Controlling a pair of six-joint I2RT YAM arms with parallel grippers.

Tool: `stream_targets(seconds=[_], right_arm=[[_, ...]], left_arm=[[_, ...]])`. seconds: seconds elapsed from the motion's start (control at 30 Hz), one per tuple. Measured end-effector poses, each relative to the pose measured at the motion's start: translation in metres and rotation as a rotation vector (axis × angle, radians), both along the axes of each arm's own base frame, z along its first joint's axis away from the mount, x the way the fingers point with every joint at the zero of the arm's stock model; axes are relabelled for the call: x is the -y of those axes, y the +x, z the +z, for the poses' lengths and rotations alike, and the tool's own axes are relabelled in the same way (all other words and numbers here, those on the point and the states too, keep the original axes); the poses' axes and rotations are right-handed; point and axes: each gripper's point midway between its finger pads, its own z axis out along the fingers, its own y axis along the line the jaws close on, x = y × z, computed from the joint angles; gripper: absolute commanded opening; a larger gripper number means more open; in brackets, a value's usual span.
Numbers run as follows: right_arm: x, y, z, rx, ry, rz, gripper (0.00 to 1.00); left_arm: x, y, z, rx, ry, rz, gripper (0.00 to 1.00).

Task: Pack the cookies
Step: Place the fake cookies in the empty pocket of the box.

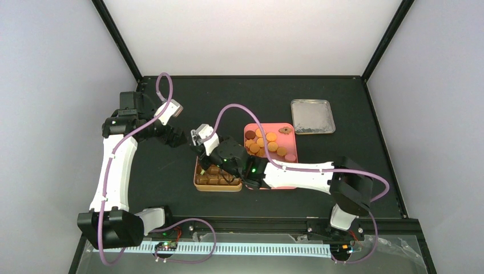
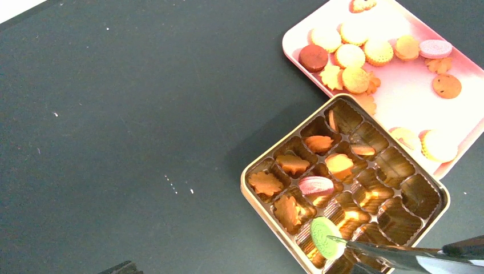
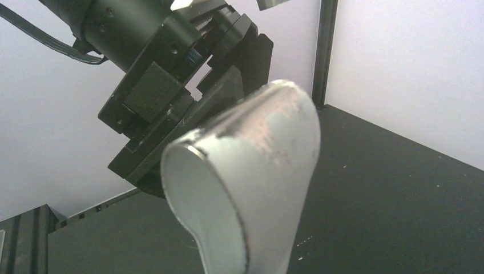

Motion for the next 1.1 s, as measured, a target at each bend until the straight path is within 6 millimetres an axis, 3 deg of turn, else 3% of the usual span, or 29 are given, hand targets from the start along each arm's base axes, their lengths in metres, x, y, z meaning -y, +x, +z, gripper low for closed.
stream_targets(seconds=[0.63,1.1], right_arm=[[-0.012,0.01,-0.029,-0.022,-0.013,0.001,0.07],[-0.016,0.006,-0.026,-0.047,0.011,0.042,0.1]], left_arm=[[-0.002,0.0,-0.001,0.003,0.015,0.0,0.98],[-0.003,0.001,-0.001,0.004,0.02,0.002,0.98]])
